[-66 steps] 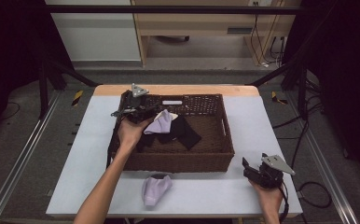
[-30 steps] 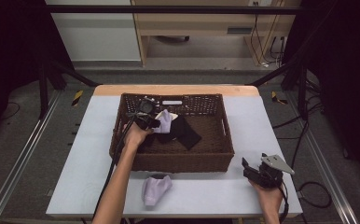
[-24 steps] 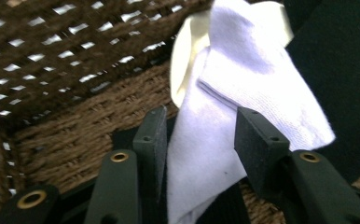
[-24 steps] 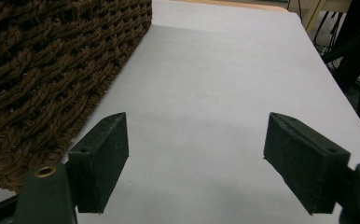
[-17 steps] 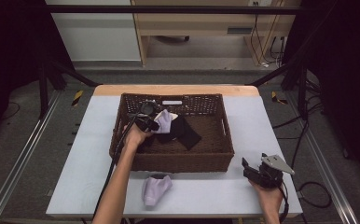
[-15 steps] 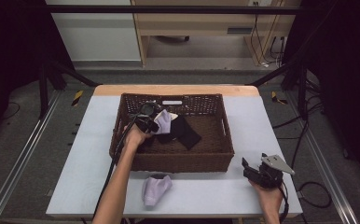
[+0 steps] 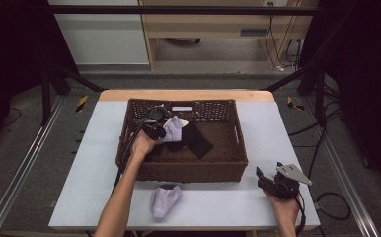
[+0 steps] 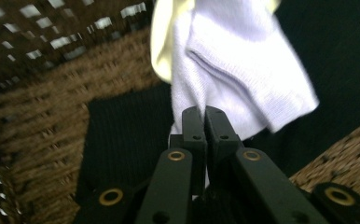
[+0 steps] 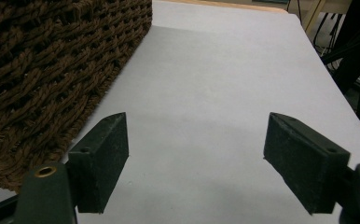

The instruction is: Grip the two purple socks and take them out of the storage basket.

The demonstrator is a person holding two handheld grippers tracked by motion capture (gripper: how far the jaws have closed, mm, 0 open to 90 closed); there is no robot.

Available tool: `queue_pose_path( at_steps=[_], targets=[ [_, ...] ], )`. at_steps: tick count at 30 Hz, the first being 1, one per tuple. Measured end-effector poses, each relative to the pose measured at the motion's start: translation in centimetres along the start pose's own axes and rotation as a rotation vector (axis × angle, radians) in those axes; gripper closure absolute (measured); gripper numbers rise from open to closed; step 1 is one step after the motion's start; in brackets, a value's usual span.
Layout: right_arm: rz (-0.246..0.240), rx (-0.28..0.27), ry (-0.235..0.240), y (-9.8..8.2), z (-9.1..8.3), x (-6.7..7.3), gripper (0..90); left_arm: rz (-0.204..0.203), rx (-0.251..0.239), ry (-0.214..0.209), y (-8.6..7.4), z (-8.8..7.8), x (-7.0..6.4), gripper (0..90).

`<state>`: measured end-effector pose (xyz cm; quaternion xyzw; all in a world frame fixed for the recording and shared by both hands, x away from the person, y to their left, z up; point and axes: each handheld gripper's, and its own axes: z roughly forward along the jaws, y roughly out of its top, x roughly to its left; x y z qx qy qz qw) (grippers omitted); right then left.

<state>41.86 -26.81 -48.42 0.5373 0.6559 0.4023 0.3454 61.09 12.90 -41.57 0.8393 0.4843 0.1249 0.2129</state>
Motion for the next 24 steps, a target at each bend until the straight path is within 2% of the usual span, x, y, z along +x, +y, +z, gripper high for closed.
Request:
queue_pose_path(
  at_steps=[1,2,5,6,7,8,9,10,12,13,14,15,16,17,18,19,20,21,22,24],
  targets=[
    [0.000,0.000,0.000,0.0,0.0,0.0,22.2,0.000,0.000,0.000,0.0,0.0,0.0,86.8],
    [0.001,0.000,0.002,0.0,0.0,0.0,22.2,0.003,-0.045,-0.005,0.0,-0.5,0.0,86.8],
    [0.005,0.005,0.000,0.0,0.1,0.0,22.2,0.005,-0.141,-0.015,0.1,-1.6,-0.1,86.8],
    [0.002,0.009,-0.003,0.0,0.1,0.0,22.2,0.011,-0.190,-0.020,0.0,-2.3,-0.2,86.9],
    [0.002,0.009,-0.003,0.0,0.1,0.0,22.2,0.011,-0.190,-0.020,0.0,-2.3,-0.2,86.9],
    [0.001,0.006,-0.003,0.0,0.1,0.0,22.2,0.014,-0.235,-0.026,0.0,-2.9,-0.4,86.9],
    [0.001,0.006,-0.003,0.0,0.1,0.0,22.2,0.014,-0.235,-0.026,0.0,-2.9,-0.4,86.9],
    [0.004,0.004,-0.004,0.0,0.1,0.0,22.4,0.018,-0.291,-0.034,-0.1,-3.8,-0.5,86.9],
    [0.006,0.004,-0.004,0.0,0.1,0.0,22.3,0.017,-0.308,-0.043,-0.2,-4.2,-0.6,86.9],
    [0.006,0.004,-0.004,0.0,0.1,0.0,22.3,0.018,-0.328,-0.051,-0.3,-4.6,-0.7,86.9],
    [0.004,0.003,-0.004,0.0,0.0,0.0,22.4,0.020,-0.372,-0.054,-0.6,-5.3,-0.9,86.9],
    [0.001,0.001,-0.004,0.0,0.0,0.0,22.4,0.020,-0.372,-0.054,-0.6,-5.3,-0.9,87.0],
    [-0.002,-0.003,-0.005,0.0,0.0,0.0,22.4,0.028,-0.406,-0.055,-0.9,-6.0,-1.1,86.9],
    [-0.002,-0.003,-0.005,0.0,0.0,0.0,22.4,0.028,-0.406,-0.055,-0.9,-6.0,-1.1,87.0],
    [0.000,-0.003,-0.006,0.0,0.0,0.0,22.5,0.029,-0.450,-0.064,-1.4,-6.9,-1.2,86.9],
    [0.000,-0.002,-0.007,0.0,0.0,0.0,22.6,0.029,-0.450,-0.064,-1.4,-6.9,-1.2,86.9],
    [0.001,0.000,-0.007,0.0,0.0,0.0,22.6,0.026,-0.491,-0.071,-1.8,-7.8,-1.2,86.9],
    [0.001,0.000,-0.007,0.0,0.0,0.0,22.6,0.026,-0.491,-0.071,-1.8,-7.8,-1.2,86.9],
    [0.003,0.001,-0.005,0.0,0.0,0.0,22.7,0.023,-0.524,-0.087,-2.3,-8.6,-1.2,87.0],
    [0.003,0.004,-0.006,0.0,0.0,0.0,22.6,0.024,-0.559,-0.091,-2.6,-9.4,-1.3,86.9]
  ],
)
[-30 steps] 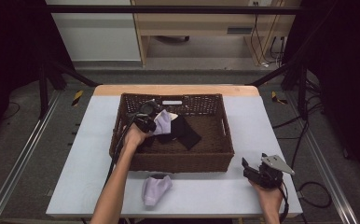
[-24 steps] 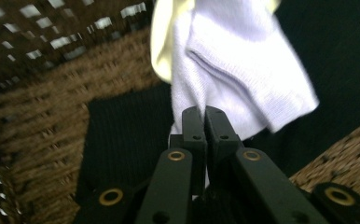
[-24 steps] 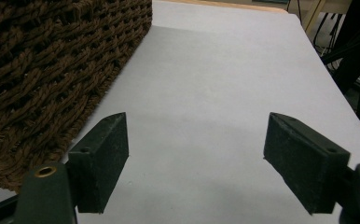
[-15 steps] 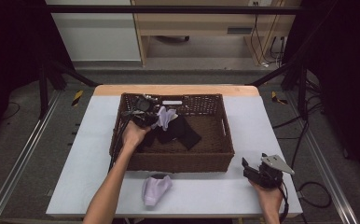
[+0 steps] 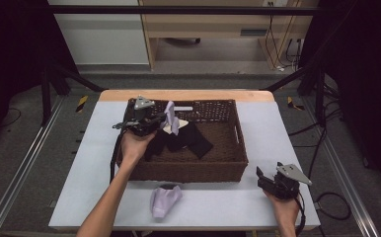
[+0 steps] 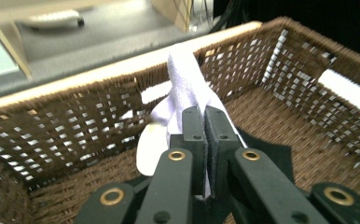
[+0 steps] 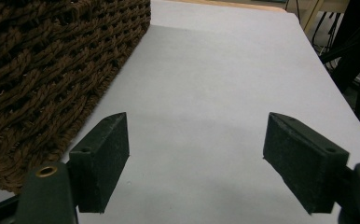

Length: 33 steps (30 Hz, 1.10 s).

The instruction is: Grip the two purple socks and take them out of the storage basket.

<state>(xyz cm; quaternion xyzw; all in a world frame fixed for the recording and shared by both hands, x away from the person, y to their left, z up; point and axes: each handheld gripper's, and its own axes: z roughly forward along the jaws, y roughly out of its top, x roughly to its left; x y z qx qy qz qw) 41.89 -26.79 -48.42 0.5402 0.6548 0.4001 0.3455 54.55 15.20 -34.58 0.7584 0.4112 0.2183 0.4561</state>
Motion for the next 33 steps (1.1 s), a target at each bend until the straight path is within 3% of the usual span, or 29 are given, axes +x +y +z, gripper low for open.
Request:
queue_pose_path(
  at_steps=[1,4,14,24,33],
  targets=[
    [0.000,0.000,0.000,0.0,0.0,0.0,22.6,0.000,0.000,0.000,0.0,0.0,0.0,86.9],
    [-0.001,0.001,-0.002,0.0,0.0,0.0,22.6,0.004,-0.074,-0.020,0.3,-2.3,-0.3,86.9],
    [-0.006,-0.001,-0.005,0.0,0.0,0.0,23.2,0.035,-0.186,-0.056,-0.3,-6.9,-1.3,86.9],
    [-0.016,-0.001,-0.004,0.0,0.0,0.1,25.5,0.074,-0.260,-0.095,-1.4,-10.4,-2.8,86.9],
    [-0.017,-0.001,-0.006,0.0,0.0,0.1,26.3,0.098,-0.286,-0.136,-3.0,-12.9,-3.6,86.9]
  ],
)
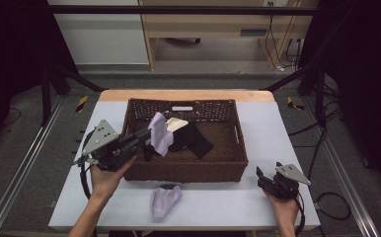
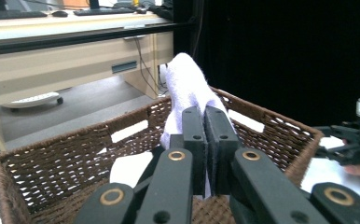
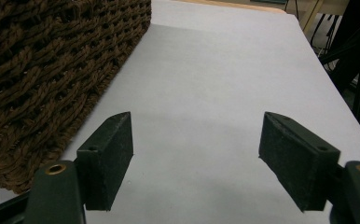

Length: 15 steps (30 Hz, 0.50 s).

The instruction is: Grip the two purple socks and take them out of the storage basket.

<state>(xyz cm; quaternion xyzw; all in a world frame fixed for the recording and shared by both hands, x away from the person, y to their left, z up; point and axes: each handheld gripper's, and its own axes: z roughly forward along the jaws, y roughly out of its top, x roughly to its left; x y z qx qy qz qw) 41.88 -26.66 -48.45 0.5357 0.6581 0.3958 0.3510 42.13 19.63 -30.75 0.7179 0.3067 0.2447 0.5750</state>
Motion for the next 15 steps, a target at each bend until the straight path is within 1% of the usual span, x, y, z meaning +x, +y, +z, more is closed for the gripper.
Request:
queue_pose_path(
  at_steps=[2,3,4,6,7,9,10,11,13,15],
  targets=[
    [-0.001,-0.001,-0.001,0.0,0.0,0.0,26.3,0.015,-0.006,-0.012,-0.1,-0.8,-0.4,86.9],
    [-0.002,-0.001,-0.002,0.0,0.0,0.0,26.4,0.014,-0.023,-0.019,-0.2,-1.4,-0.7,86.8],
    [-0.002,-0.001,-0.002,0.0,0.0,0.0,26.4,0.014,-0.023,-0.019,-0.2,-1.4,-0.7,86.9],
    [-0.003,-0.003,-0.002,0.0,0.0,0.1,26.4,0.018,-0.030,-0.035,-0.4,-2.2,-1.2,86.8],
    [-0.003,-0.003,-0.002,0.0,0.0,0.1,26.4,0.018,-0.030,-0.035,-0.4,-2.2,-1.2,86.8],
    [-0.003,-0.001,-0.005,0.0,0.0,0.1,26.4,0.022,-0.029,-0.054,-1.1,-2.7,-1.8,86.8],
    [-0.003,-0.001,-0.005,0.0,0.0,0.1,26.4,0.022,-0.029,-0.054,-1.1,-2.7,-1.8,86.8],
    [-0.007,-0.003,-0.004,0.0,0.0,0.1,26.3,0.026,-0.024,-0.059,-1.3,-2.9,-2.0,86.8],
    [-0.008,-0.003,-0.004,0.0,0.0,0.1,26.3,0.020,-0.021,-0.069,-2.0,-3.0,-2.4,86.8],
    [-0.014,-0.003,-0.006,0.0,0.0,0.1,26.3,0.028,0.007,-0.082,-2.6,-3.0,-2.8,86.8]
  ],
)
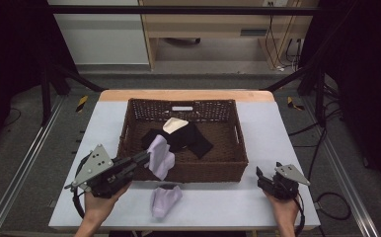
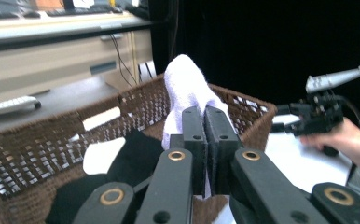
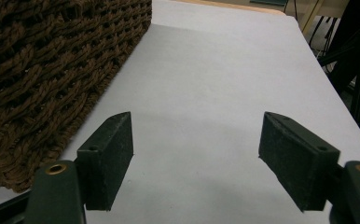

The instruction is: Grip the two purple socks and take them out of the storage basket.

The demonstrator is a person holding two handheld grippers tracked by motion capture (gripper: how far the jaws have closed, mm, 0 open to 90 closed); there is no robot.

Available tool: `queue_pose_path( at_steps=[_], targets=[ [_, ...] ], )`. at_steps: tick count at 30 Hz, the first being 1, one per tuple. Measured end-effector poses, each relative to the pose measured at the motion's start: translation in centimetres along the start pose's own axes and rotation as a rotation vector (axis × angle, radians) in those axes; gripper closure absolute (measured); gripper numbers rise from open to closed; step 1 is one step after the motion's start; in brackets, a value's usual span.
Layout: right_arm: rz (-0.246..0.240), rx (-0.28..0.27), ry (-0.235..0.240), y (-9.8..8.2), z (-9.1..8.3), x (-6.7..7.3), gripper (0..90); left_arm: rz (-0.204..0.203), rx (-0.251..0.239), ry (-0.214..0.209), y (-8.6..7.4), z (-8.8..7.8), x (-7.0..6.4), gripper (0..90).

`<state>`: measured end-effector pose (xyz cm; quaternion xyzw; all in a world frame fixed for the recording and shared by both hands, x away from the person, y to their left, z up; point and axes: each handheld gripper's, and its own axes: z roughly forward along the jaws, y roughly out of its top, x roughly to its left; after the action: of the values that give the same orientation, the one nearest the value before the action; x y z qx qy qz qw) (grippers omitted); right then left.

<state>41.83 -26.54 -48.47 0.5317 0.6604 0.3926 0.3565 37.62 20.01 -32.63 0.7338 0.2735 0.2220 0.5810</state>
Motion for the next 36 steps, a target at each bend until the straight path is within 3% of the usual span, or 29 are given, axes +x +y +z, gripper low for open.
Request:
queue_pose_path(
  at_steps=[13,21,24,29,30,36],
  targets=[
    [-0.002,-0.002,0.002,0.0,0.0,0.1,26.3,0.013,0.083,-0.048,-2.1,1.7,-1.9,86.8],
    [0.003,-0.006,0.004,0.0,-0.1,0.0,26.3,0.012,0.175,-0.083,-4.2,3.4,-2.8,86.8],
    [0.002,-0.007,0.004,0.0,-0.1,0.0,26.3,0.013,0.236,-0.104,-5.5,4.9,-3.4,86.8],
    [0.003,-0.005,0.006,0.0,-0.1,0.0,26.3,0.014,0.297,-0.106,-6.9,6.2,-3.4,86.8],
    [0.005,-0.002,0.005,0.0,0.0,0.0,26.3,0.003,0.330,-0.103,-7.8,6.8,-3.1,86.8],
    [0.005,0.000,0.006,0.0,0.0,0.0,26.1,-0.019,0.404,-0.087,-9.6,8.1,-2.3,86.1]
  ],
)
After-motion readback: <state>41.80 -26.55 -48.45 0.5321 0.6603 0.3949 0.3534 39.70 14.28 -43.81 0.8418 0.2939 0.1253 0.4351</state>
